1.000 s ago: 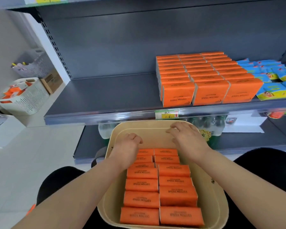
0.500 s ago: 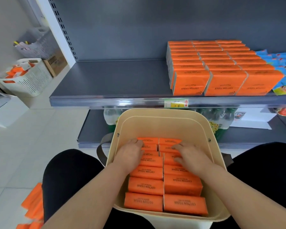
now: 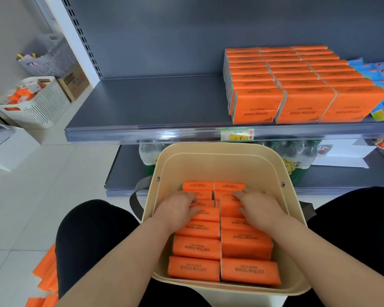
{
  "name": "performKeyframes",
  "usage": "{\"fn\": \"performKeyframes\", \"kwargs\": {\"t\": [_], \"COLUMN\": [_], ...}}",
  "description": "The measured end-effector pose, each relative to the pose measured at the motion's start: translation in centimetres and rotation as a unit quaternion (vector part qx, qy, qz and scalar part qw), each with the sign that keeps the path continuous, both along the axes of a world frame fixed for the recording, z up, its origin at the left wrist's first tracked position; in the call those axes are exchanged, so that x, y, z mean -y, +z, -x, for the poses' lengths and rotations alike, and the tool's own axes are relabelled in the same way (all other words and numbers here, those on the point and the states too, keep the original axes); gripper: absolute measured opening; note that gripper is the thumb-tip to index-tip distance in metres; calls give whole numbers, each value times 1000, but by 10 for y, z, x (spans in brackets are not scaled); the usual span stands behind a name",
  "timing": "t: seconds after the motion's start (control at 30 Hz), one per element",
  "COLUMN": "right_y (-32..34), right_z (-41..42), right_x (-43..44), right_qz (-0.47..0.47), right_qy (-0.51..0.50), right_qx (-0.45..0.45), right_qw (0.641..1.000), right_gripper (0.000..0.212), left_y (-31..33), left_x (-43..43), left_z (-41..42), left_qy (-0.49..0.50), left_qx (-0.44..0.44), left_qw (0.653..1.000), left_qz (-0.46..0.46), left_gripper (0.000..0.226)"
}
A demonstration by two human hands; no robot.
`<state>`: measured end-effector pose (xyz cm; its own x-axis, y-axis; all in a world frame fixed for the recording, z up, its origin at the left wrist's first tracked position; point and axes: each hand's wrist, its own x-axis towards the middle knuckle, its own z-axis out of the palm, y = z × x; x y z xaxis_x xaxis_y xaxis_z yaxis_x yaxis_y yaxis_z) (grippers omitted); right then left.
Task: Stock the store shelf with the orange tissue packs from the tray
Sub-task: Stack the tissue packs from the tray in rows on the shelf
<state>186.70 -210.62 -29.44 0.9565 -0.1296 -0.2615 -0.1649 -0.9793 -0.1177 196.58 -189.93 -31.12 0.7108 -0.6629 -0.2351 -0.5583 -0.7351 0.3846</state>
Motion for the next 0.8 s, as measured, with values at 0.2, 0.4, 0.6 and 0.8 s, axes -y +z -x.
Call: {"fn": "performKeyframes", "kwargs": {"t": [0.2,0.4,0.6,0.8], "right_y": [25,27,33,41], "right_z": [9,16,15,13], "right_x": [-1,-2,-1,4], "right_qz": [-3,-30,22,45], "right_qy": [-13,-28,-31,-55], "right_qx": [78,92,137,181], "right_qw": [997,995,990,981], "right_gripper": [48,47,39,36], "left_y": [-1,-3,-2,13], "left_x": [-2,-2,0,-1], "left_z": [-1,0,1,-1], "left_qy": [-30,-33,-34,47], "left_qx": [-40,-28,59,85], "left_qw": [998,999,997,992], "left_qz": [-33,-29,-29,77], "left_gripper": [48,43,34,25]}}
